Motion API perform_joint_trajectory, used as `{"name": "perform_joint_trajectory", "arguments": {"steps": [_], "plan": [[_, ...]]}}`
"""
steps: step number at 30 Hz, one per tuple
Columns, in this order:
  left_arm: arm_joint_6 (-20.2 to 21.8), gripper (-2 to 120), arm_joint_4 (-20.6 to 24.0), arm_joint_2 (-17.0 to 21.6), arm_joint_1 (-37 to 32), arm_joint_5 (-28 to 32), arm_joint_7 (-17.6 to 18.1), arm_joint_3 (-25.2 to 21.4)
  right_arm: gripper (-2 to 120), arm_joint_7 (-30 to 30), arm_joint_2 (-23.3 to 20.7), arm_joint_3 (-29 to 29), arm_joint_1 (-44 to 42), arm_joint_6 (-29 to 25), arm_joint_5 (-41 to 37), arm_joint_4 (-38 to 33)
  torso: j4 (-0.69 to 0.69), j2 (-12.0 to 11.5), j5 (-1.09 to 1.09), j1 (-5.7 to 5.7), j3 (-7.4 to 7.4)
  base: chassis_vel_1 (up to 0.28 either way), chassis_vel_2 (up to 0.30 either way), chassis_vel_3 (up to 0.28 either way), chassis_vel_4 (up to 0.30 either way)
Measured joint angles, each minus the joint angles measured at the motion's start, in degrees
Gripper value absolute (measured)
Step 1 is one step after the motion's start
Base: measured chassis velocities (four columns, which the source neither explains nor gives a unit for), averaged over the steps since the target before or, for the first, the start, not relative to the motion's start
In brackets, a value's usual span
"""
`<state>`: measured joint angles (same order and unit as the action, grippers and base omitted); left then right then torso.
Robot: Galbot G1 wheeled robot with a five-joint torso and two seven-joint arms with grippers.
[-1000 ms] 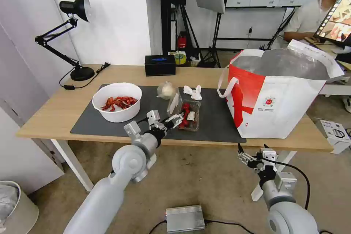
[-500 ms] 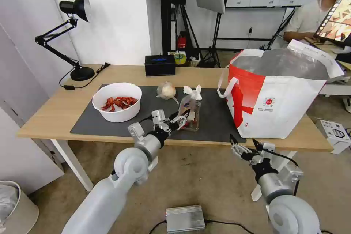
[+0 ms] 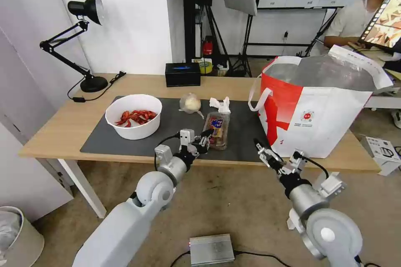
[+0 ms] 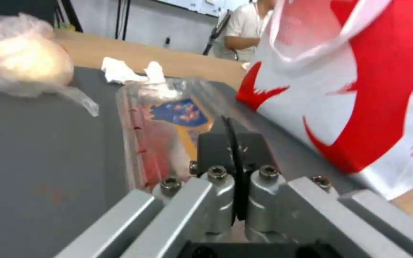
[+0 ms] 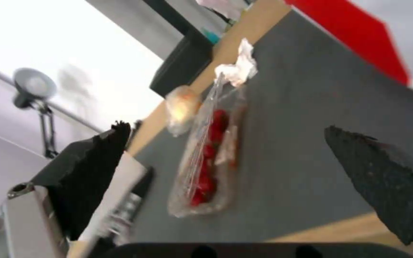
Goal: Pick up the trash from the table and place it into the takeout bag.
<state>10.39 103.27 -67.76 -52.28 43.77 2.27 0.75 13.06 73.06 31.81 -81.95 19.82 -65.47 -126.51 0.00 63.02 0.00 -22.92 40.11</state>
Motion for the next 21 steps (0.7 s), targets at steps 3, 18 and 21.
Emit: {"name": "perform_joint_trajectory", "arguments": {"steps": [3, 18, 21], "plan": [[-0.83, 0, -2.00, 0.63, 1.26, -3.82, -1.75, 1.05, 100, 2.11, 0.64, 0.00, 2.81, 1.24, -5.48, 1.00, 0.00, 0.00, -0.01, 0.00, 0.00, 0.000, 0.000, 0.000, 0.000], [-3.96, 0, -8.88, 1.37, 6.03, -15.02, -5.57, 6.68, 100, 4.79, 2.20, -0.37, 14.41, 2.54, -15.73, 12.83, 0.00, 0.00, 0.00, -0.01, 0.01, 0.000, 0.000, 0.000, 0.000], [-4.19, 0, -9.54, 1.51, 6.69, -16.27, -6.08, 7.23, 100, 4.82, 2.35, -0.77, 16.51, 2.74, -16.23, 14.80, 0.00, -0.01, 0.00, -0.01, 0.01, 0.000, 0.000, 0.000, 0.000]]}}
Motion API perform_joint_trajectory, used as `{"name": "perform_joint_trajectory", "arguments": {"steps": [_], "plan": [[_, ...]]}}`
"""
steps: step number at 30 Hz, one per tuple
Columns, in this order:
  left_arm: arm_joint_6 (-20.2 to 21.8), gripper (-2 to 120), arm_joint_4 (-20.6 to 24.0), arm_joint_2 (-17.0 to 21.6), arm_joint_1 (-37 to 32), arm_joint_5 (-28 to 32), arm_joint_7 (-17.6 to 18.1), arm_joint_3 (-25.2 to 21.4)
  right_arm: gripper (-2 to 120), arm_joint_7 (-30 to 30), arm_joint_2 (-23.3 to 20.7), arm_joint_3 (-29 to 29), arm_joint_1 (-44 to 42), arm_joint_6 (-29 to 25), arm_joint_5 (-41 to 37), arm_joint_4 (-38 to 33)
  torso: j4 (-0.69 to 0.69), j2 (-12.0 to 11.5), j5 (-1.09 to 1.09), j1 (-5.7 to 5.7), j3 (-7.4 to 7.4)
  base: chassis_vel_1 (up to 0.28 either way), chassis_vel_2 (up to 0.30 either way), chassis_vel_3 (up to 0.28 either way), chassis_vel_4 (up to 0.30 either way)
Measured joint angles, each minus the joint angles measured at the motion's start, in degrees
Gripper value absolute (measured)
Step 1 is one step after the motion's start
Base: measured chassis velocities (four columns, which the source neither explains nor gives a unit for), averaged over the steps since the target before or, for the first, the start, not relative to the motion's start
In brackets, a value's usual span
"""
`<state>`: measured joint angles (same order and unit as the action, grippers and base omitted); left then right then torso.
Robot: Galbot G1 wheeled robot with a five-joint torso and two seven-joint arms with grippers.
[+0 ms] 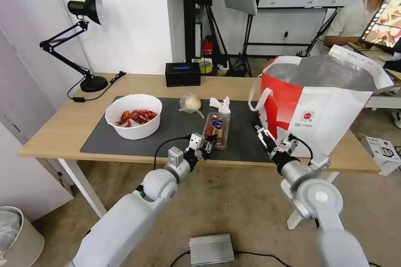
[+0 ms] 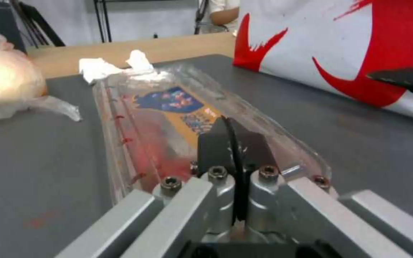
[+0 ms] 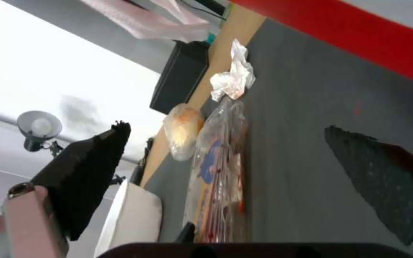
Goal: Pick up the trash from the table and place it into the takeout bag.
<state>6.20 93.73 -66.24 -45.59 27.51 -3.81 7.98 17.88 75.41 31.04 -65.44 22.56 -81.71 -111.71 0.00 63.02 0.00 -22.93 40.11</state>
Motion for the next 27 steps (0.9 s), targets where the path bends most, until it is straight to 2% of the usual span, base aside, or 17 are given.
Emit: {"name": "perform_joint_trajectory", "arguments": {"steps": [10, 27], "plan": [[-0.08, 0, -0.41, 0.29, 0.16, -1.10, -0.57, 0.18, 100, 0.60, 3.11, -2.74, 5.05, 0.73, 0.69, 4.08, 0.00, 0.01, -0.01, 0.00, -0.01, 0.000, 0.000, 0.000, 0.000], [-0.42, 0, -0.53, 0.25, 0.15, -1.00, -0.56, -0.71, 100, -0.84, 7.23, -4.62, 7.64, 0.96, 5.96, 10.22, 0.00, 0.01, 0.00, 0.00, -0.01, 0.000, 0.000, 0.000, 0.000]]}}
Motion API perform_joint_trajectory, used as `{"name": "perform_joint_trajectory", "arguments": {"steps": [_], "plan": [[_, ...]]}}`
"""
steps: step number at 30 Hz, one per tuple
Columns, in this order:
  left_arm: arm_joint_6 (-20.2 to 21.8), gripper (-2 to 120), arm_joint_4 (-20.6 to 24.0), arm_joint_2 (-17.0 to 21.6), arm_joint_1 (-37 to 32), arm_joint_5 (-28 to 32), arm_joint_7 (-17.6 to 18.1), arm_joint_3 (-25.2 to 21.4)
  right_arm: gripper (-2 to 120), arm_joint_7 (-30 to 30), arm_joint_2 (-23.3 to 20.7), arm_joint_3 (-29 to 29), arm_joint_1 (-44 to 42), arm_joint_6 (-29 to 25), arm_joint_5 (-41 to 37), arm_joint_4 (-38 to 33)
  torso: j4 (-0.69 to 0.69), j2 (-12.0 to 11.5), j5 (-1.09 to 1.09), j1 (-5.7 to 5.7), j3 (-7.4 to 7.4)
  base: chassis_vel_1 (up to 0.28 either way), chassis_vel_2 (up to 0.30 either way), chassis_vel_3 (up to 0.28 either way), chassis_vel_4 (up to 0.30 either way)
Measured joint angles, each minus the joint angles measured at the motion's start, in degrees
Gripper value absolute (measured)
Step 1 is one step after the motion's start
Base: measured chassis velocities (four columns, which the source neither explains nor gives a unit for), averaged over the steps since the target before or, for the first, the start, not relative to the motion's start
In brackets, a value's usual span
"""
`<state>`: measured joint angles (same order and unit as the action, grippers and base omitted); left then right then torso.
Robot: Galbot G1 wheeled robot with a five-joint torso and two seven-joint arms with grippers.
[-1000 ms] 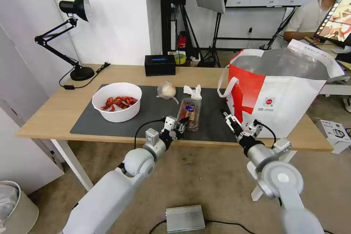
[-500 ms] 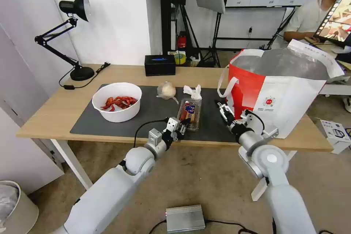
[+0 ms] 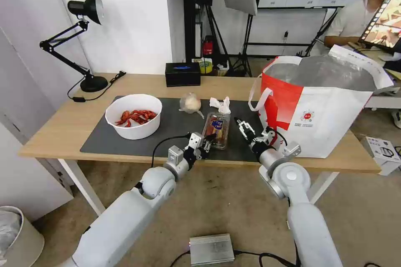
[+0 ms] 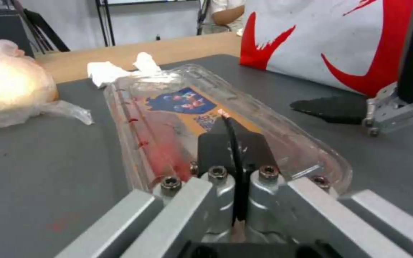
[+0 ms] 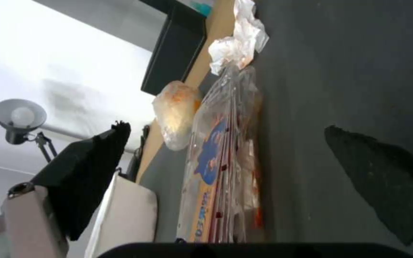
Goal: Pick up the trash from the table and place it into the takeout bag.
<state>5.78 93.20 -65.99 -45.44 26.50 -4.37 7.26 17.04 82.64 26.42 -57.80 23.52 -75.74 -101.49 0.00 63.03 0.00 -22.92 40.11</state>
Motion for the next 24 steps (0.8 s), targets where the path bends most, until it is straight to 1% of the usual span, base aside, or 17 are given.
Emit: {"name": "perform_joint_trajectory", "arguments": {"steps": [7, 24], "plan": [[0.00, 0, -0.03, -0.25, -0.07, -0.38, -0.08, 0.27, 100, -0.32, 1.78, -0.99, 1.56, -0.05, 1.53, 2.68, 0.00, 0.00, 0.00, 0.00, 0.00, 0.000, 0.000, 0.000, 0.000], [-0.08, 0, -0.29, -0.51, -0.31, -0.82, -0.31, 0.53, 100, -0.62, 3.06, -1.78, 2.85, -0.19, 3.40, 4.83, -0.03, 0.02, -0.02, 0.03, -0.02, 0.000, 0.000, 0.000, 0.000]]}}
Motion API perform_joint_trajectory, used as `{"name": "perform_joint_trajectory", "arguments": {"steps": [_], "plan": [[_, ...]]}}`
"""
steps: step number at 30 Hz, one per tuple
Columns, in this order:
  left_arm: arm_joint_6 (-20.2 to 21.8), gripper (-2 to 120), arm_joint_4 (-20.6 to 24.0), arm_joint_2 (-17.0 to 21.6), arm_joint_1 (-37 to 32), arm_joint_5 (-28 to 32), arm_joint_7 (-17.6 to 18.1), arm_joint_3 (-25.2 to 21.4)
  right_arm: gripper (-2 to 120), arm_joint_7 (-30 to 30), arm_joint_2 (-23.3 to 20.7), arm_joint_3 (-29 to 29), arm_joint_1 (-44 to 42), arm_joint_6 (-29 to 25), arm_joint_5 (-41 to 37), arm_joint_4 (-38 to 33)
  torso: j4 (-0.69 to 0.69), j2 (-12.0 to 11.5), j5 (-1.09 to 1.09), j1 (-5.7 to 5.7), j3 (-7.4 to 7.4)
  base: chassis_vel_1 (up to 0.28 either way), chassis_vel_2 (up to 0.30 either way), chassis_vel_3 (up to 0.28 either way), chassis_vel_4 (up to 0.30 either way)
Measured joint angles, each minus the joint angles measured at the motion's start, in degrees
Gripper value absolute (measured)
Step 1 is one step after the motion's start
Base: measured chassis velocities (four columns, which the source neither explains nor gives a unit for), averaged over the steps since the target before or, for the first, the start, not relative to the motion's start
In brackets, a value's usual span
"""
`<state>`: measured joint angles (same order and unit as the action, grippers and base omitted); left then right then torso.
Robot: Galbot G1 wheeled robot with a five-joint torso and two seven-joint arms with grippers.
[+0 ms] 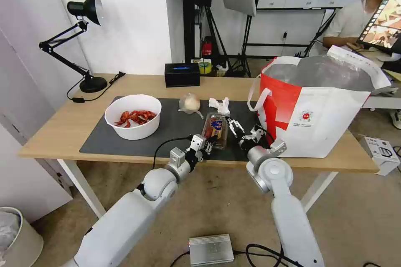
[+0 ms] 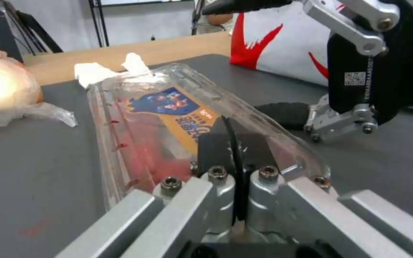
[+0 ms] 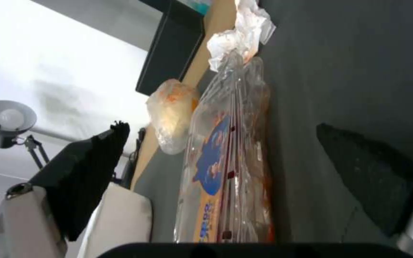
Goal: Pick up the trash from the table and place it into the takeout bag.
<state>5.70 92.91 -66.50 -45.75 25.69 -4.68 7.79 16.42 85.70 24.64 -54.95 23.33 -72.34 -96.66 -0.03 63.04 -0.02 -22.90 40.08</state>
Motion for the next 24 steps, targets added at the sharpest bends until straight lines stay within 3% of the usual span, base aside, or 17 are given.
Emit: {"name": "perform_joint_trajectory", "arguments": {"steps": [13, 24], "plan": [[-0.05, 0, -0.05, -0.21, -0.35, 0.00, -0.06, -0.23, 98, -0.07, 0.93, -0.49, 0.25, 0.43, 2.40, 1.35, 0.01, 0.01, 0.00, 0.01, 0.00, 0.000, 0.000, 0.000, 0.000], [-0.13, 0, 0.17, -0.22, -0.47, 0.00, -0.06, -0.49, 59, 1.05, 1.15, -0.98, 0.63, 0.78, 3.16, 2.33, 0.02, -0.05, 0.03, -0.05, 0.05, 0.000, 0.000, 0.000, 0.000]]}}
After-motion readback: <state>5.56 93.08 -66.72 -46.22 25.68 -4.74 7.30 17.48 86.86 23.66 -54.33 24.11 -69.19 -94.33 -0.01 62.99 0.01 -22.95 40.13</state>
